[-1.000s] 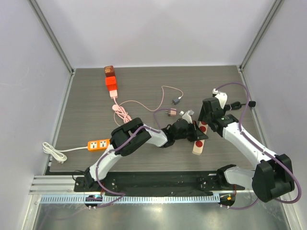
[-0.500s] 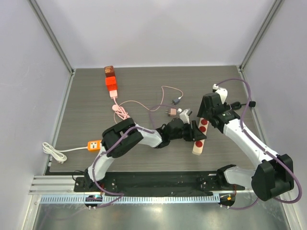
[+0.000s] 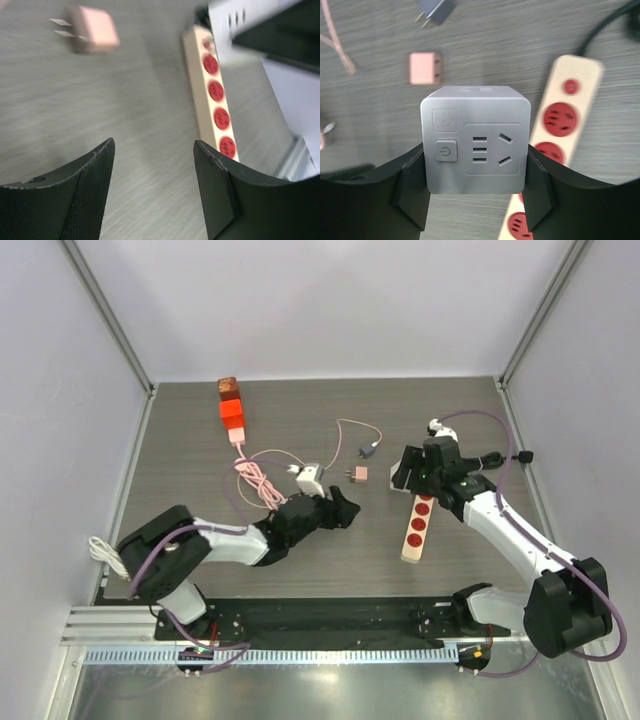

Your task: Pull the plug off the socket

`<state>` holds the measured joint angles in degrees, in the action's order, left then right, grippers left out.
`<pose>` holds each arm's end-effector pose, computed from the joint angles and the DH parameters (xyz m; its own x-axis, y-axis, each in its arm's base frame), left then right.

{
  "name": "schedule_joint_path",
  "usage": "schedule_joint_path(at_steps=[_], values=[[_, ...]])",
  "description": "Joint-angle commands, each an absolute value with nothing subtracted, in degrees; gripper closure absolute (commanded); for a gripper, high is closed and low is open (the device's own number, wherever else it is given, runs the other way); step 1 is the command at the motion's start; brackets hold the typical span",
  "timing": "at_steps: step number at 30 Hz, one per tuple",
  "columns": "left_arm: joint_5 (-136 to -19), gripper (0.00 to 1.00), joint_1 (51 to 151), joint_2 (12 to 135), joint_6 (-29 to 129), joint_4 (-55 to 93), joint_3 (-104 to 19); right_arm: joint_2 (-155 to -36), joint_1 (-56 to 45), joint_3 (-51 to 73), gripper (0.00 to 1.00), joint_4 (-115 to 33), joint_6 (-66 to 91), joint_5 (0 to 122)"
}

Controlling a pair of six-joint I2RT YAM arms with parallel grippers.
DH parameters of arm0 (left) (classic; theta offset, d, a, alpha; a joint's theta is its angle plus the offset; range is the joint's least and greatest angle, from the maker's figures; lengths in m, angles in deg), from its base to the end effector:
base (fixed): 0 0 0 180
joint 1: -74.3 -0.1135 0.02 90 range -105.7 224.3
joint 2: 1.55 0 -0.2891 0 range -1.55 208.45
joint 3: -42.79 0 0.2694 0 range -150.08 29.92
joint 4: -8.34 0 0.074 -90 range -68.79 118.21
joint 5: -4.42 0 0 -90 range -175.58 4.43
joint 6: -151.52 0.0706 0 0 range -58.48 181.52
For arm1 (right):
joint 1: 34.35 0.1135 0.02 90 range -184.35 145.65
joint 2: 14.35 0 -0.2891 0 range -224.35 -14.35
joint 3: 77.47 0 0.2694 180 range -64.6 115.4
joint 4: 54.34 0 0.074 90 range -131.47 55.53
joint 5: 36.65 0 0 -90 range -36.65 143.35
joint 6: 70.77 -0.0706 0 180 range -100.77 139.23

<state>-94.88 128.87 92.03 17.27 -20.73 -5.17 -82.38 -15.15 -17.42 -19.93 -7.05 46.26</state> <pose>0.2204 -0.2901 0.1686 -0.6167 -0.3210 -0.7187 0.3964 0.6622 -0.6359 0.2720 0.0855 0.2471 -0.6772 0.2294 -0.6991 0.0665 0.9653 0.2524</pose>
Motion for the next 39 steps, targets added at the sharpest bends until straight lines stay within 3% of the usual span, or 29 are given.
schedule_joint_path(at_steps=[1, 6, 14, 17, 25, 29, 35, 39], values=[[-108.1, 0.34, 127.0, 86.0, 20.0, -24.0, -0.7, -84.9, -14.2, -19.5, 0.97, -31.4, -9.8, 59.6], [-114.2, 0.33, 124.9, 79.5, 17.8, -20.2, 3.2, -89.2, -7.6, -21.4, 0.94, -39.4, -12.0, 61.4], [-112.6, 0.32, 123.3, 81.0, 15.9, -19.6, 2.9, -96.3, -2.6, -22.1, 0.85, -48.1, -15.6, 62.0], [-112.1, 0.33, 122.9, 81.6, 15.6, -19.4, 2.6, -98.3, -2.3, -21.9, 0.73, -48.2, -15.7, 60.3], [-111.6, 0.32, 122.3, 81.1, 15.4, -18.8, 2.8, -99.4, -2.2, -22.6, 0.54, -47.4, -14.4, 59.2], [-110.5, 0.33, 122.1, 80.8, 15.1, -18.7, 2.7, -99.1, -2.3, -22.8, 0.26, -46.4, -14.6, 58.8], [-106.9, 0.31, 121.5, 80.5, 14.7, -17.1, 2.9, -97.3, -2.3, -19.5, 0.01, -40.3, -12.8, 55.3], [-100.5, 0.26, 121.1, 76.2, 14.3, -9.8, 1.4, -95.4, -2.4, -14.0, 0.00, -28.1, -9.9, 47.3]])
